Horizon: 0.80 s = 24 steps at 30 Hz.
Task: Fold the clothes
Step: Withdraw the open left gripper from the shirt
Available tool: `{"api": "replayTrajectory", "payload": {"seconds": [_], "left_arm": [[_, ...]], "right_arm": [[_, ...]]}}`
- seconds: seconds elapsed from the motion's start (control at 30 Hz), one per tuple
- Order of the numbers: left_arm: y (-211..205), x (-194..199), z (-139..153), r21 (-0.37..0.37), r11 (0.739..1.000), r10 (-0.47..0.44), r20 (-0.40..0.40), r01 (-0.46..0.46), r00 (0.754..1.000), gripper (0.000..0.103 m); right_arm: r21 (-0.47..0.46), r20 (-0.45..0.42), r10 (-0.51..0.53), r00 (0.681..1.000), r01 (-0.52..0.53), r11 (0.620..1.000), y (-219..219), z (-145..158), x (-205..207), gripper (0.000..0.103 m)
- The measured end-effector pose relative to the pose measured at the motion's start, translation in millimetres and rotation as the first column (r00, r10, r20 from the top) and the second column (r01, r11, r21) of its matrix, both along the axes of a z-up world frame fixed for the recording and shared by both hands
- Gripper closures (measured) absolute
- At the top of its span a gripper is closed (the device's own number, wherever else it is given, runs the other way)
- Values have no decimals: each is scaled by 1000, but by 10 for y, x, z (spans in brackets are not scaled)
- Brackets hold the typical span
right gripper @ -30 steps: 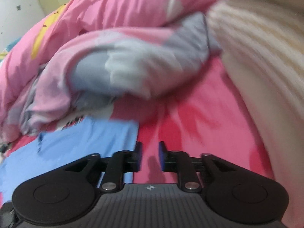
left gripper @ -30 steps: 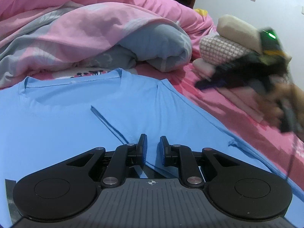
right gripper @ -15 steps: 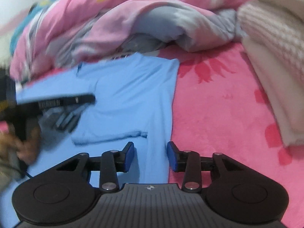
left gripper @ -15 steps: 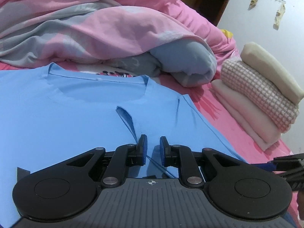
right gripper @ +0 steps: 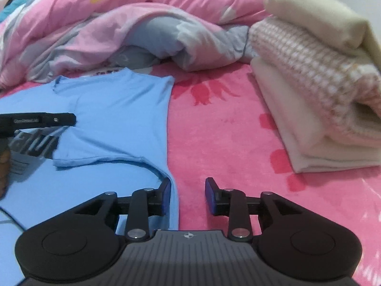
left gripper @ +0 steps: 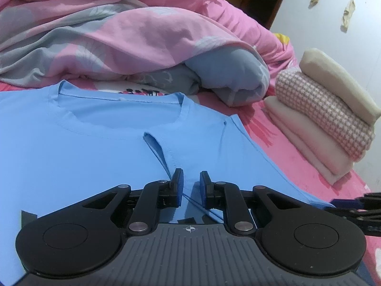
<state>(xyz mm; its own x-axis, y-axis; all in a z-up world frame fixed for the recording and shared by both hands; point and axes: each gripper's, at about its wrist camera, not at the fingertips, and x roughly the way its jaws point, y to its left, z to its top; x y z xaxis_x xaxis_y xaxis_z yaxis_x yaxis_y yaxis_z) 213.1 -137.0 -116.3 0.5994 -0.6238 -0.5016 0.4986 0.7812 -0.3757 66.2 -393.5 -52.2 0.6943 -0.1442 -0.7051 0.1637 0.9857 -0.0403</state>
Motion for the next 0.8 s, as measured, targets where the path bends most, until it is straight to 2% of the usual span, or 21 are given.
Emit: {"api": "replayTrajectory", "payload": {"seconds": [0.1,0.2,0.33,0.47,0.6,0.7,0.73,0.8], "left_arm": [[76,27,14,-36,998,46,-7,-46,999,88],[105,70,-7,-36,996,77,-32,-78,997,88],[117,90,-28,-29,995,97,-46,-98,994,88],[160,75,-3,-47,990,129,-28,-131,991,88],[37,76,105,-2,995,99,20,-99,995,88],[-191,98,224,70,997,29,59,-34,998,87],[-285,129,235,96,995,-3,52,-2,999,87],[-459,291,162,116,993,-30,-13,32,999,87]], "right_arm": [[-15,46,55,997,-54,998,129,188,-30,70],[8,109,142,984,-144,990,276,315,163,70],[68,137,206,969,-216,974,415,220,527,72],[168,39,129,991,-134,977,253,-218,609,74],[296,125,72,990,-107,949,54,-340,332,77],[305,139,73,988,-113,946,34,-360,341,78],[304,143,77,987,-117,945,35,-366,343,78],[312,150,78,986,-122,942,20,-357,321,78]]}}
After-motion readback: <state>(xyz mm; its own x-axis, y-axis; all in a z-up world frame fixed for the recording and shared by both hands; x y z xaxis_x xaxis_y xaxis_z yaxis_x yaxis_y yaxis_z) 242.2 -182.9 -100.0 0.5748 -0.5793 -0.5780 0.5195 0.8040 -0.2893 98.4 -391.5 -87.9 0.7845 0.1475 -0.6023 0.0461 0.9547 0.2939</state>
